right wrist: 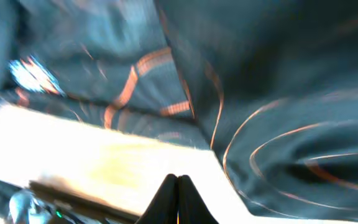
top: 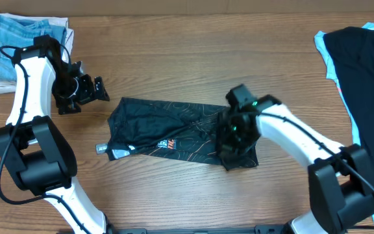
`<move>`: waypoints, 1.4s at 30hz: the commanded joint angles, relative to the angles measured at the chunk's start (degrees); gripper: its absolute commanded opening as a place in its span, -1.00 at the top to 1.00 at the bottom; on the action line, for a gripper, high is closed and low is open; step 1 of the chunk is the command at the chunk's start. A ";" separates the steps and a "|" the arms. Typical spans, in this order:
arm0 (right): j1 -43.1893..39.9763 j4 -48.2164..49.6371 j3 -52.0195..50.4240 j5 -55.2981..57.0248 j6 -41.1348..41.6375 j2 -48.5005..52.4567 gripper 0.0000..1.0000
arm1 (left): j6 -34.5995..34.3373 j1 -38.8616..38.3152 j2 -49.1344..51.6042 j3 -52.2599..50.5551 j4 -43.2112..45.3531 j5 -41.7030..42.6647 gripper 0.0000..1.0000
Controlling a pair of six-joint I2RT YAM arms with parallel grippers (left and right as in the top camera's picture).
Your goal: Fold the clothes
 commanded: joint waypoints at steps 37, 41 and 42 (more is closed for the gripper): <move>-17.20 14.27 14.08 -1.22 -7.37 6.73 0.92 | -0.52 0.09 0.17 0.74 -0.90 1.09 -1.00; -17.11 5.73 17.75 -6.67 -12.55 2.97 0.92 | -0.55 0.02 0.17 0.74 -0.63 1.11 -1.00; -16.87 4.11 17.75 -9.05 -14.95 2.73 0.92 | -0.55 0.00 0.17 0.74 -0.50 1.11 -0.99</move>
